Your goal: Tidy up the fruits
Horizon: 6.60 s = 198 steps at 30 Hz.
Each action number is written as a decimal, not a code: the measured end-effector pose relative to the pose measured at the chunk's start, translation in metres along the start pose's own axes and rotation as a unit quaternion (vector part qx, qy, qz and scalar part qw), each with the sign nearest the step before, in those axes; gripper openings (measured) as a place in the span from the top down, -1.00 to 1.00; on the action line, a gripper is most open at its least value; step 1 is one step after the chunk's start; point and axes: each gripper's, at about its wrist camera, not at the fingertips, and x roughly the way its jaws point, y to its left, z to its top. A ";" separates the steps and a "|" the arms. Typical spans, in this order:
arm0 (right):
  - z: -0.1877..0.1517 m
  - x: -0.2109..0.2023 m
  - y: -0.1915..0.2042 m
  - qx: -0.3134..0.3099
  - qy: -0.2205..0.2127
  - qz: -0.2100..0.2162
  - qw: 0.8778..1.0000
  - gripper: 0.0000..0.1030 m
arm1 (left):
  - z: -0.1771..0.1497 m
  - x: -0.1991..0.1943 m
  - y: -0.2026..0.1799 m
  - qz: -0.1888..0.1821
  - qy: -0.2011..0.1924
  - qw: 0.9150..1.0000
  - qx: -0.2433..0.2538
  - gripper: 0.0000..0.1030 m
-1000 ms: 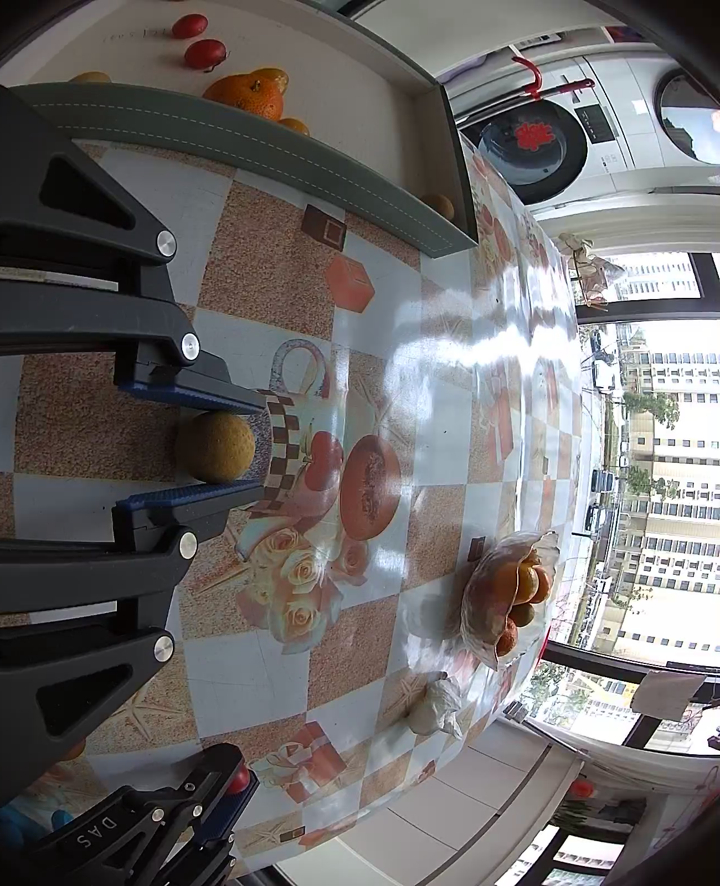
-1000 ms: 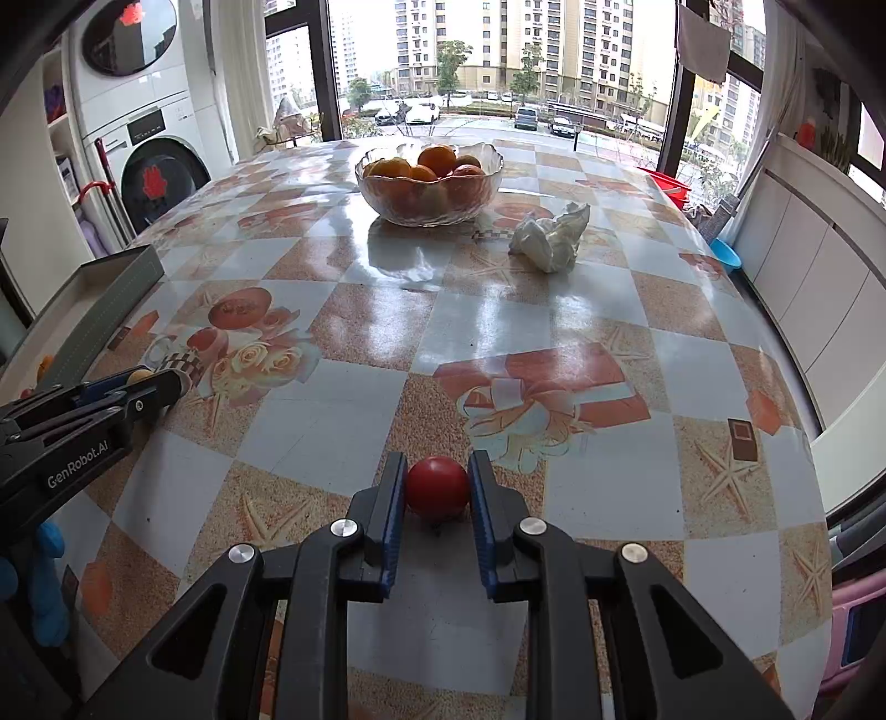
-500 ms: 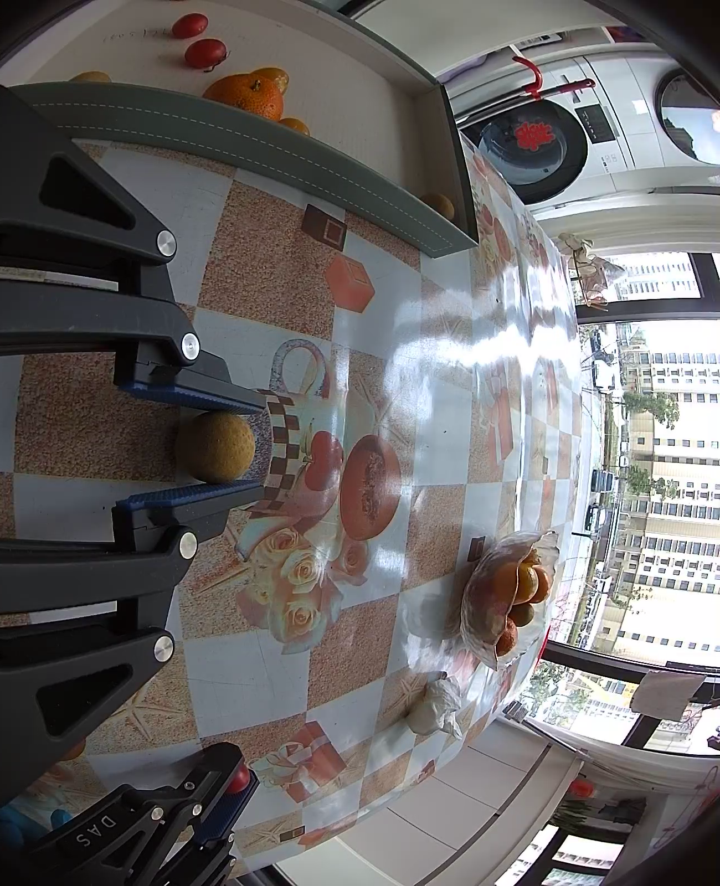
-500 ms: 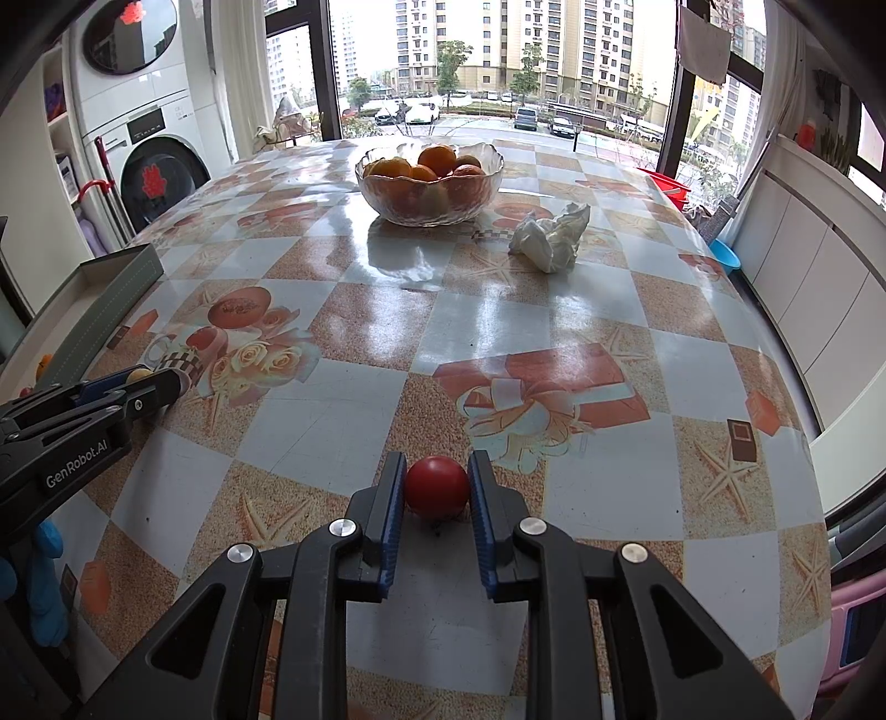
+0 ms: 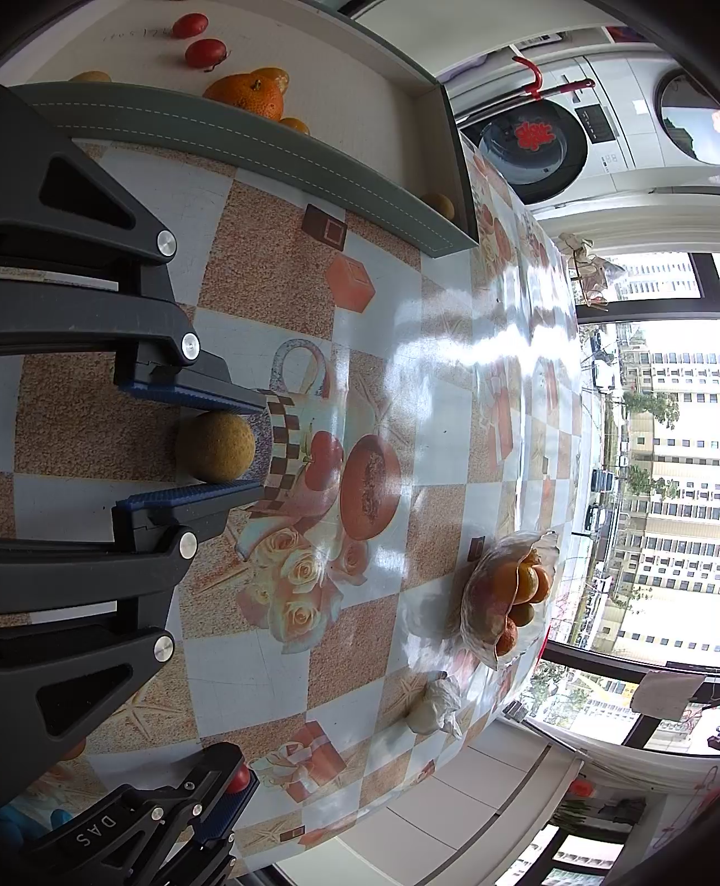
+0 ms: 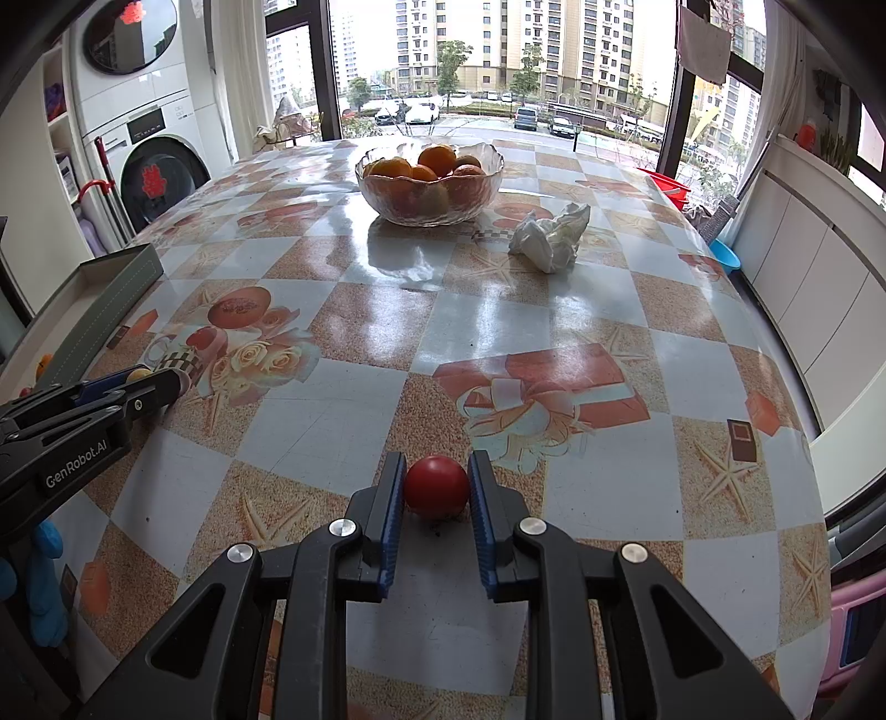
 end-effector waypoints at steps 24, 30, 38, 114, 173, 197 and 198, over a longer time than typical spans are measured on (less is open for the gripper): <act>0.000 0.000 0.000 0.000 0.000 0.000 1.000 0.51 | 0.000 0.000 0.000 0.000 0.000 1.000 0.000 0.48; 0.000 0.000 0.000 0.000 0.000 0.000 1.000 0.51 | 0.000 0.000 0.000 0.000 0.000 1.000 0.000 0.48; 0.000 0.000 0.000 -0.001 0.000 0.000 1.000 0.51 | 0.000 0.000 0.000 0.000 0.000 1.000 0.000 0.48; 0.079 -0.004 0.123 -0.076 0.065 0.200 0.975 0.51 | 0.015 -0.053 0.100 0.063 -0.016 0.992 -0.109 0.49; 0.075 -0.038 0.218 -0.224 0.115 0.171 0.953 -1.00 | -0.029 -0.065 0.117 0.153 0.021 0.982 -0.107 -1.00; 0.072 -0.033 0.222 -0.228 0.115 0.167 0.952 -1.00 | -0.030 -0.066 0.113 0.161 0.026 0.982 -0.097 -1.00; 0.072 -0.033 0.221 -0.229 0.115 0.167 0.952 -1.00 | -0.030 -0.067 0.112 0.162 0.024 0.982 -0.096 -1.00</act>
